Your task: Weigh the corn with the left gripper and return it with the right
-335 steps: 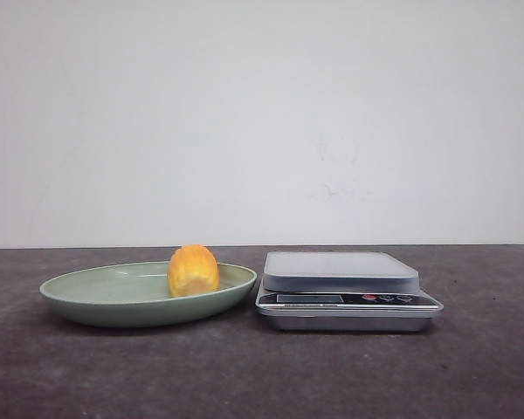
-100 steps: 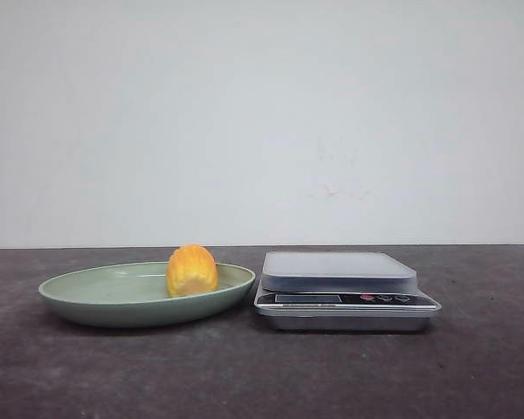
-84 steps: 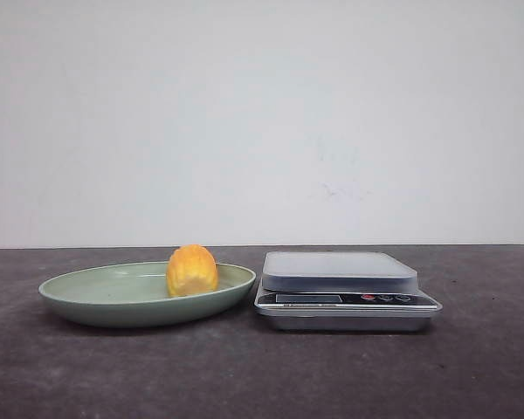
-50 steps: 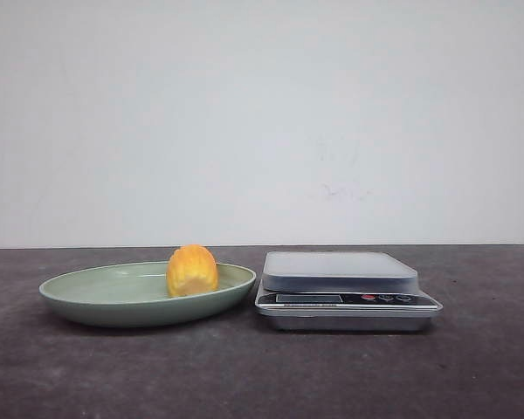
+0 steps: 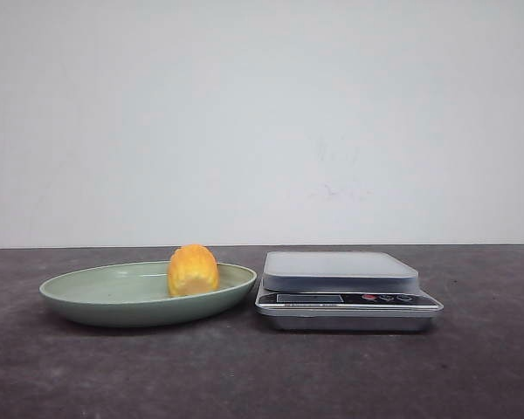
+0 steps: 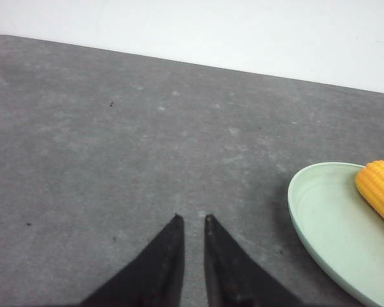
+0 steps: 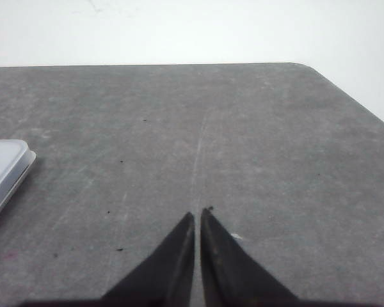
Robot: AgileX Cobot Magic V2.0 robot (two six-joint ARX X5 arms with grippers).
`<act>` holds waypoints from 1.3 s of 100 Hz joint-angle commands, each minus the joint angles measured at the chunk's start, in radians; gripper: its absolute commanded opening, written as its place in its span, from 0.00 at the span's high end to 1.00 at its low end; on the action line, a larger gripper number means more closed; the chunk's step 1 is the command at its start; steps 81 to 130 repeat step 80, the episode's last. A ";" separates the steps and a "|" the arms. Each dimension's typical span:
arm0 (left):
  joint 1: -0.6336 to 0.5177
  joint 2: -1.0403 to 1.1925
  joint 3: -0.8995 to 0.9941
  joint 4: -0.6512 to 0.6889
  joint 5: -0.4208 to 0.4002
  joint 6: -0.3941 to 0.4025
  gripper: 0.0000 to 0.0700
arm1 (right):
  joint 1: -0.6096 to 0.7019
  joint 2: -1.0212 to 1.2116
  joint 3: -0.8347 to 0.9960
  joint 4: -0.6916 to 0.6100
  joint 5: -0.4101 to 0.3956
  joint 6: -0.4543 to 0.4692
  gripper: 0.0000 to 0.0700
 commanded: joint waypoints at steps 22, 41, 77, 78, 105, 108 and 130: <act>0.003 -0.001 -0.018 -0.003 0.002 0.013 0.98 | 0.000 0.000 -0.004 0.013 0.003 -0.005 0.99; 0.003 -0.001 -0.018 -0.003 0.002 0.013 0.98 | 0.001 0.000 -0.004 0.013 0.003 -0.005 0.99; 0.003 -0.001 -0.018 -0.003 0.002 0.013 0.98 | 0.007 0.000 -0.004 0.013 0.003 -0.005 0.99; 0.003 -0.001 -0.018 -0.003 0.002 0.013 0.98 | 0.007 0.000 -0.004 0.013 0.003 -0.005 0.99; 0.003 -0.001 -0.018 -0.003 0.002 0.013 0.98 | 0.007 0.000 -0.004 0.013 0.003 -0.005 0.99; 0.003 -0.001 -0.018 -0.003 0.002 0.013 0.98 | 0.007 0.000 -0.004 0.013 0.003 -0.005 0.99; 0.003 -0.001 -0.018 -0.003 0.002 0.013 0.98 | 0.007 0.000 -0.004 0.013 0.003 -0.005 0.99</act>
